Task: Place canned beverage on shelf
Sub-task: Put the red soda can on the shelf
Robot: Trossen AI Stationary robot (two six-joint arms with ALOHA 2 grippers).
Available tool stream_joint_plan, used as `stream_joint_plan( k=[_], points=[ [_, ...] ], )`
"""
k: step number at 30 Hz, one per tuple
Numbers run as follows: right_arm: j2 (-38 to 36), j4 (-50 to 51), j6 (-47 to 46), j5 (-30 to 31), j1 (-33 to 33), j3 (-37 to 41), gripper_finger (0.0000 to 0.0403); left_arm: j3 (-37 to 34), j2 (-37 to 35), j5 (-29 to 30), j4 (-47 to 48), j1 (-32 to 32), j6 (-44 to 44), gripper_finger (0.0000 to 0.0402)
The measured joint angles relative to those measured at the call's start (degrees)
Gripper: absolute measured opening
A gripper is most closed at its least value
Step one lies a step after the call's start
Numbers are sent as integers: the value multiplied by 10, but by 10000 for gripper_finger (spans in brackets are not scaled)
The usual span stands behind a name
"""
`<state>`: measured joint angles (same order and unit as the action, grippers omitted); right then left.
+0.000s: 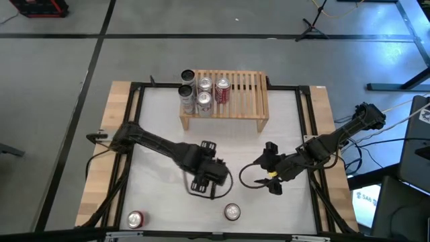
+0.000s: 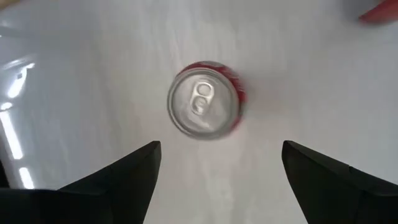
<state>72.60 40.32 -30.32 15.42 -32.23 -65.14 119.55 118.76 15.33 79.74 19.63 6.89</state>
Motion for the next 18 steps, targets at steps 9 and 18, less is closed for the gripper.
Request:
stream_joint_plan(
  k=[9,18],
  points=[
    [0,-4,6,4,26,0,347,-79,-124,69,-32,48,212,322],
    [0,3,82,-4,79,0,347,-165,-151,129,-40,130,485,322]
  ],
)
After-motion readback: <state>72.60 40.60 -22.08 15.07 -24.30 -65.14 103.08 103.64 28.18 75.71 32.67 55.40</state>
